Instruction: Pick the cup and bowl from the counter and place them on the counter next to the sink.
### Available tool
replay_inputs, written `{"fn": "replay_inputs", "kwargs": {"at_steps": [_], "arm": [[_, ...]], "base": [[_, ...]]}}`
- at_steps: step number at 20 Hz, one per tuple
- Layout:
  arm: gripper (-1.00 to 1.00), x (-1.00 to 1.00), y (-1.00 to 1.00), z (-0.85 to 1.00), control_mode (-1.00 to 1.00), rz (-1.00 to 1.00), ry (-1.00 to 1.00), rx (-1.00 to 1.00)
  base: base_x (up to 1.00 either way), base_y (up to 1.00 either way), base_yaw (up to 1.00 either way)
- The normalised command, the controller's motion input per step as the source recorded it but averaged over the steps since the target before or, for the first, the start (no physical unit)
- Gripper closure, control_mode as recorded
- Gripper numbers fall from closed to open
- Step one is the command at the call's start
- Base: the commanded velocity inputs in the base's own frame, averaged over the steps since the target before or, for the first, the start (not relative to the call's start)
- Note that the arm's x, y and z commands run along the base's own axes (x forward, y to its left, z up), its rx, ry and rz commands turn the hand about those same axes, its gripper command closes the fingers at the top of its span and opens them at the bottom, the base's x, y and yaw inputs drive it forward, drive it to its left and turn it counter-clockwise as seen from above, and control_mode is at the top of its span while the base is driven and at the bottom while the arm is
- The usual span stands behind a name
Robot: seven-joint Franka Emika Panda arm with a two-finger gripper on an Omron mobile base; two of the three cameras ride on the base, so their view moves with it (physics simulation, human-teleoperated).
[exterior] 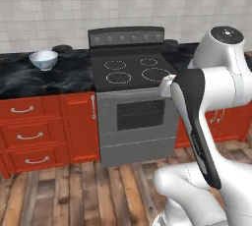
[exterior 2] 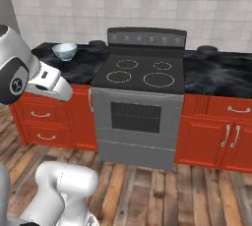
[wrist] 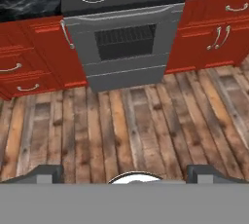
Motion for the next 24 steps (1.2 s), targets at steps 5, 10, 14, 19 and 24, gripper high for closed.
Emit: {"fn": "replay_inputs", "kwargs": {"at_steps": [5,10,14,19,24], "arm": [[-1.0,0.0,0.0,0.0,1.0,0.0,0.0,0.0],[-1.0,0.0,0.0,0.0,1.0,0.0,0.0,0.0],[-1.0,0.0,0.0,0.0,1.0,0.0,0.0,0.0],[-1.0,0.0,0.0,0.0,1.0,0.0,0.0,0.0],[-1.0,0.0,0.0,0.0,1.0,0.0,0.0,0.0]], "base": [[0.88,-0.01,0.21],[0.85,0.01,-0.06],[0.67,0.18,-0.23],[0.8,0.43,-0.24],[0.88,0.74,-0.2]]}}
